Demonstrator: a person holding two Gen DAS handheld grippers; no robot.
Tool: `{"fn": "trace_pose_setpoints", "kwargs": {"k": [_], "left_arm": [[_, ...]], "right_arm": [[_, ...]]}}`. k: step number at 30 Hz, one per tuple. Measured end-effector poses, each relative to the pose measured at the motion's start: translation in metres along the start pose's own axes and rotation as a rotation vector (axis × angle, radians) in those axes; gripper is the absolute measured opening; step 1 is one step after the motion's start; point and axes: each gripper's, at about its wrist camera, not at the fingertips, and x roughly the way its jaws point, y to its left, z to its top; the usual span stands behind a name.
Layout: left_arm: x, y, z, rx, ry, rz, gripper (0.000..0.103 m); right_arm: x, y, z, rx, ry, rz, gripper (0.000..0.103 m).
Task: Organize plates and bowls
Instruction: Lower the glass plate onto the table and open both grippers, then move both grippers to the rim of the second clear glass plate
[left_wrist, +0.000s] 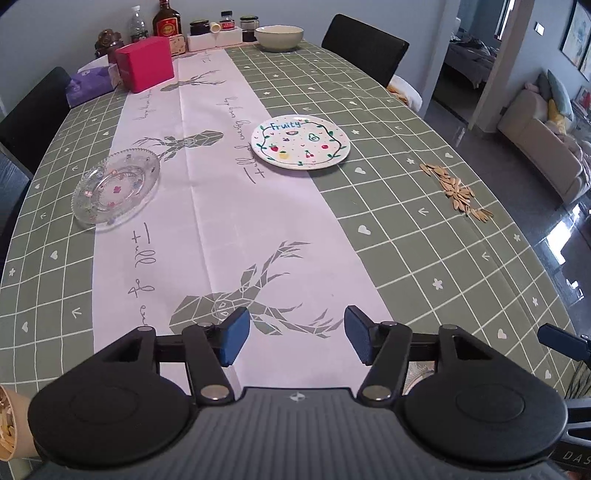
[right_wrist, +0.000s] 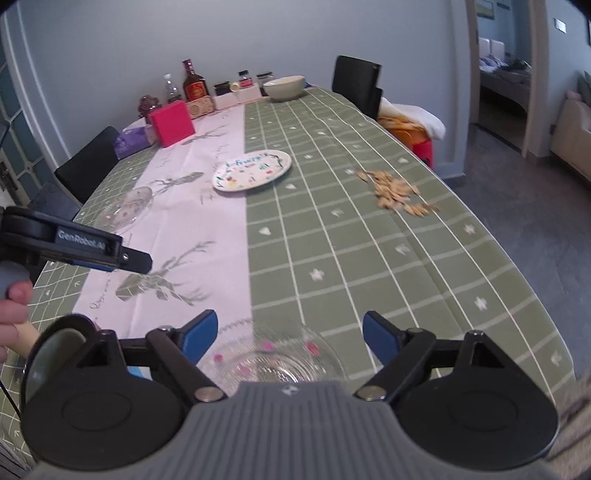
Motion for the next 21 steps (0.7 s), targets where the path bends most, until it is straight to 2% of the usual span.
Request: {"fn": "trace_pose_setpoints", "kwargs": {"k": [4,8,10,14,18,21], "left_arm": [[-0.001,0.01,0.004,-0.022,-0.042,0.024,0.084],[-0.004,0.024,0.012,-0.07,-0.104,0.054,0.084],[-0.006,0.029,0.016,-0.052,-0.128,0.046,0.085],[-0.01,0.038,0.023,-0.045,-0.151,0.078,0.085],[-0.013,0.056,0.031,-0.086,-0.158,0.101,0.085],[-0.016,0.072,0.038,-0.127,-0.17,0.12,0.085]], "right_arm": [[0.012,0.005,0.014,0.056,0.003,0.055,0.098],[0.031,0.007,0.026,0.13,0.044,0.099,0.1],[0.04,0.013,0.035,0.109,0.059,0.111,0.1],[0.056,0.019,0.053,0.117,0.078,0.142,0.1],[0.072,0.031,0.076,0.135,0.109,0.179,0.1],[0.081,0.051,0.095,0.07,0.092,0.168,0.1]]}}
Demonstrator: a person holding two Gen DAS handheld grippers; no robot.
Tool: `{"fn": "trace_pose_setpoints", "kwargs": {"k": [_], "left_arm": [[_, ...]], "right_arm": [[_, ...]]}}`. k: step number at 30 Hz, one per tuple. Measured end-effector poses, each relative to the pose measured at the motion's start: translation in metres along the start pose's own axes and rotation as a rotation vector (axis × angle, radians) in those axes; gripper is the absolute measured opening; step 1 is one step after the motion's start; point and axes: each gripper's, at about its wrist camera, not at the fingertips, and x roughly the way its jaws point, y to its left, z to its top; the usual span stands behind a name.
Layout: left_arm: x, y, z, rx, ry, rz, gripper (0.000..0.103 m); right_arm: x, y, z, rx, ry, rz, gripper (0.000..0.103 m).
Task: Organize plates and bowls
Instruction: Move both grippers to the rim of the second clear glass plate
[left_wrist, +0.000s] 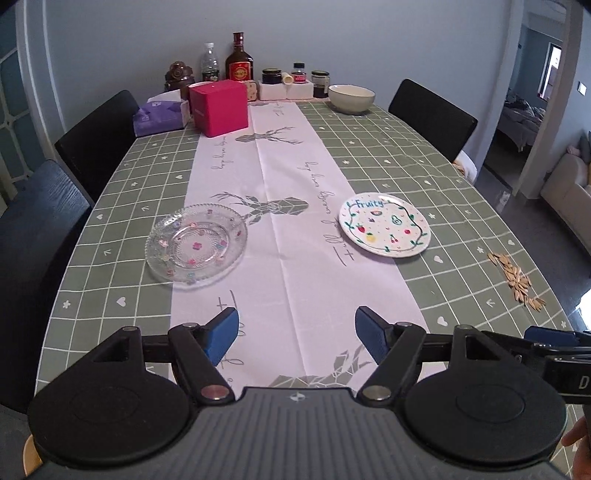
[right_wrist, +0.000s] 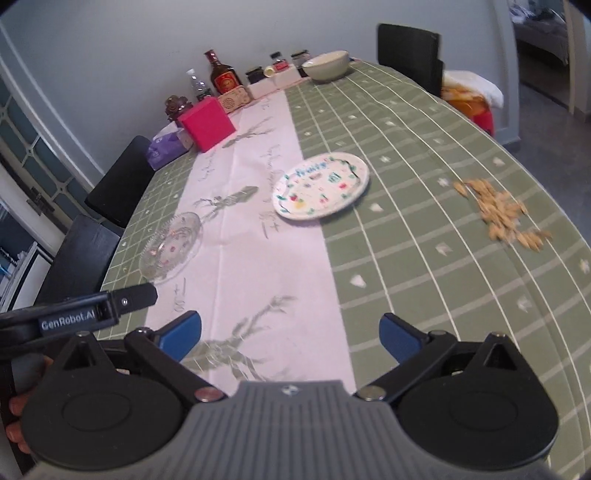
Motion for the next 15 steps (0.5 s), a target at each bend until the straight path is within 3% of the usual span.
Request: {"fn": "trace_pose_setpoints", "kwargs": {"k": [2,12,15], "left_arm": [[0.001,0.01,0.006,-0.022,-0.006,0.008,0.085],[0.018,0.061,0.032,-0.134,-0.03,0.022,0.085],[0.027,0.074,0.038,-0.14,-0.013,0.017,0.085]], "right_arm": [[0.008,0.016,0.012,-0.066,-0.005,-0.041,0.1],[0.067,0.051,0.078,-0.069,-0.046,0.063,0.1],[0.09,0.066,0.087,-0.142,-0.091,0.057,0.1]]}}
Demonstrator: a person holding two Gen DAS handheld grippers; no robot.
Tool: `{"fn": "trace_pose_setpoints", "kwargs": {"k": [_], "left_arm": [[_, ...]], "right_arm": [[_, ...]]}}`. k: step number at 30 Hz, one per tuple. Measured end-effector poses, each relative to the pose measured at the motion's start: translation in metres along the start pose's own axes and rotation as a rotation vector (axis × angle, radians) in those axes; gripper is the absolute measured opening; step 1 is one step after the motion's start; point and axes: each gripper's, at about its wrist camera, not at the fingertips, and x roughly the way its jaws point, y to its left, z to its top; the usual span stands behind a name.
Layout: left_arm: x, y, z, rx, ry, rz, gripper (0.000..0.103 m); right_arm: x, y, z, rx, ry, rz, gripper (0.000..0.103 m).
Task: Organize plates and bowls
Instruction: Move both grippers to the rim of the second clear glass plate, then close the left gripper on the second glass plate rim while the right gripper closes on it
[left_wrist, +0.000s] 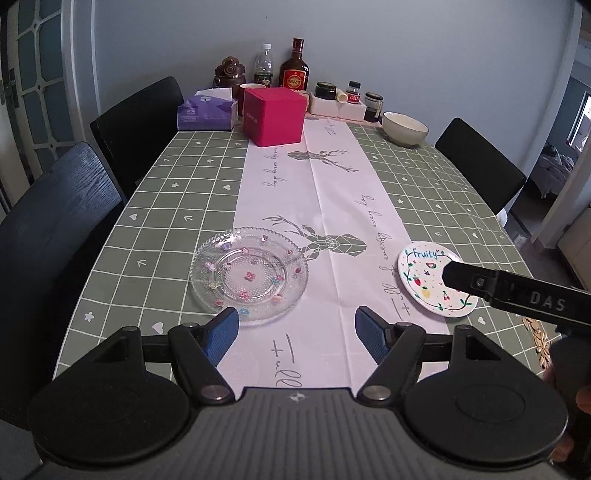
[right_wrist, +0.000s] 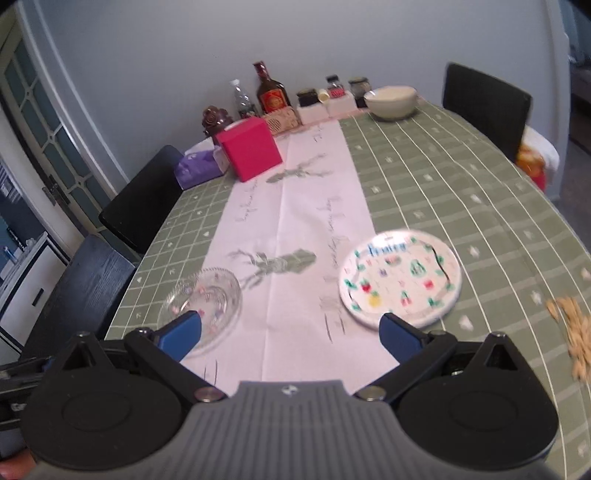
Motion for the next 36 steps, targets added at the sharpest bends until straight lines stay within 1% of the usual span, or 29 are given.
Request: {"fn": "trace_pose_setpoints", "kwargs": {"k": [2,3,5,7,9,10,11,12,13,15,17,19,20,22,23,25,27,28,30,32,34,36], "left_arm": [[0.009,0.008,0.004,-0.014,0.018,0.018,0.085],[0.013,0.013,0.005,-0.028,0.025,0.026,0.085],[0.023,0.023,0.006,-0.053,0.04,0.037,0.085],[0.033,0.037,0.007,-0.084,0.07,0.034,0.085],[0.044,0.056,0.01,-0.154,0.117,0.015,0.085],[0.051,0.067,0.011,-0.201,0.142,0.001,0.084],[0.058,0.078,0.014,-0.241,0.162,-0.004,0.082],[0.065,0.086,0.016,-0.274,0.172,-0.006,0.082],[0.073,0.095,0.018,-0.307,0.176,-0.009,0.082],[0.086,0.107,0.021,-0.362,0.188,-0.012,0.081],[0.099,0.116,0.023,-0.405,0.194,-0.029,0.08],[0.109,0.124,0.024,-0.47,0.173,-0.017,0.079],[0.113,0.128,0.024,-0.494,0.174,-0.03,0.077],[0.123,0.133,0.024,-0.517,0.182,-0.084,0.074],[0.126,0.135,0.025,-0.526,0.179,-0.09,0.073],[0.132,0.14,0.024,-0.561,0.168,-0.067,0.073],[0.14,0.148,0.024,-0.597,0.158,-0.069,0.073],[0.145,0.152,0.023,-0.611,0.172,-0.061,0.073],[0.154,0.157,0.022,-0.629,0.191,-0.05,0.073],[0.156,0.156,0.023,-0.615,0.168,-0.061,0.071],[0.159,0.154,0.025,-0.59,0.169,-0.051,0.064],[0.161,0.15,0.027,-0.566,0.173,-0.063,0.064]], "right_arm": [[0.02,0.005,0.004,-0.025,0.01,0.008,0.1],[0.032,0.004,0.005,0.005,0.027,0.036,0.1],[0.054,-0.003,0.006,0.092,0.067,0.122,0.1],[0.079,-0.008,0.007,0.185,0.109,0.202,0.1],[0.101,-0.007,0.006,0.228,0.117,0.255,0.099],[0.11,-0.003,0.006,0.216,0.118,0.251,0.099],[0.117,0.002,0.006,0.192,0.122,0.225,0.095],[0.124,0.007,0.006,0.17,0.117,0.208,0.088],[0.13,0.009,0.004,0.169,0.116,0.226,0.088],[0.143,0.01,0.001,0.197,0.144,0.275,0.088],[0.155,0.014,0.0,0.195,0.166,0.291,0.088],[0.164,0.017,0.0,0.174,0.171,0.301,0.087],[0.168,0.016,-0.001,0.174,0.173,0.313,0.086],[0.177,0.012,-0.001,0.195,0.19,0.352,0.084],[0.183,0.011,-0.002,0.205,0.203,0.378,0.084],[0.19,0.011,-0.002,0.192,0.209,0.387,0.083],[0.195,0.012,-0.004,0.142,0.196,0.401,0.083],[0.199,0.012,-0.005,0.136,0.211,0.406,0.083],[0.202,0.011,-0.005,0.136,0.202,0.418,0.083],[0.205,0.012,-0.004,0.134,0.202,0.424,0.083],[0.209,0.015,-0.002,0.125,0.206,0.434,0.083],[0.213,0.022,-0.001,0.092,0.227,0.446,0.083]]}}
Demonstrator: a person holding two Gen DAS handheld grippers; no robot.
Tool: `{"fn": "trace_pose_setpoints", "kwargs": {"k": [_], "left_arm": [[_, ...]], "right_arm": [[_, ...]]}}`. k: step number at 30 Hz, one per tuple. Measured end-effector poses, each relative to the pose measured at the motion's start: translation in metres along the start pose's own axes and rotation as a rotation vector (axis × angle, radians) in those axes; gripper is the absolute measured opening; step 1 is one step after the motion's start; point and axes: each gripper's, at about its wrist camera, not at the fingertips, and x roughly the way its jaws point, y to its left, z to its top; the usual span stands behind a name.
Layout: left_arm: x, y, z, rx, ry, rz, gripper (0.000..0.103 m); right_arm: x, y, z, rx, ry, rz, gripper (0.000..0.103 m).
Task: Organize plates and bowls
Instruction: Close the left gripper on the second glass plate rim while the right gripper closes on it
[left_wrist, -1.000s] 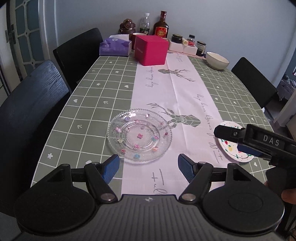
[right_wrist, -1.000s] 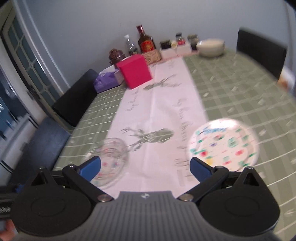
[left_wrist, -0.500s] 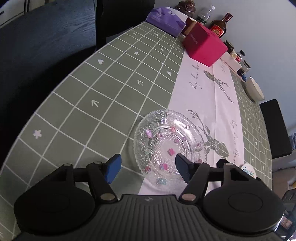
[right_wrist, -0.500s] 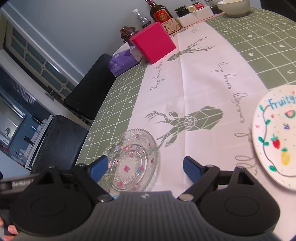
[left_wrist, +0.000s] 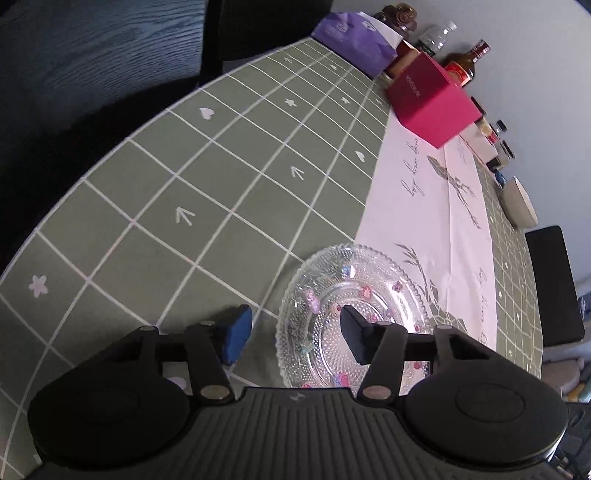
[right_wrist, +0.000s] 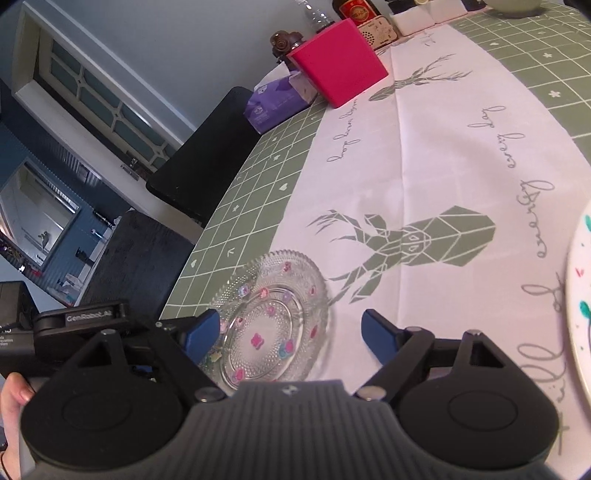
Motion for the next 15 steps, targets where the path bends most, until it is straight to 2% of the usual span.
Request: {"fn": "trace_pose_setpoints", "kwargs": {"k": [2,5,7,8,10,13,15], "left_arm": [[0.003,-0.004,0.0,0.018,0.025,-0.016,0.064],[0.006,-0.01,0.001,0.053,0.055,-0.024,0.062],[0.006,-0.013,0.002,0.058,0.066,0.008,0.054],[0.006,-0.014,0.003,0.057,0.067,0.023,0.045],[0.006,-0.013,0.003,0.052,0.059,0.041,0.036],[0.006,-0.016,0.0,0.084,0.036,0.094,0.021],[0.006,-0.018,-0.003,0.087,0.007,0.116,0.018]], "right_arm": [[0.006,0.005,0.004,-0.028,0.056,0.022,0.083],[0.011,0.005,0.007,-0.003,0.088,0.052,0.083],[0.012,0.002,0.009,0.029,0.091,0.066,0.084],[0.012,0.0,0.01,0.043,0.091,0.071,0.084],[0.011,-0.002,0.01,0.056,0.084,0.065,0.081],[0.007,-0.002,0.008,0.05,0.054,0.0,0.058],[0.005,-0.005,0.006,0.053,0.039,-0.052,0.028]]}}
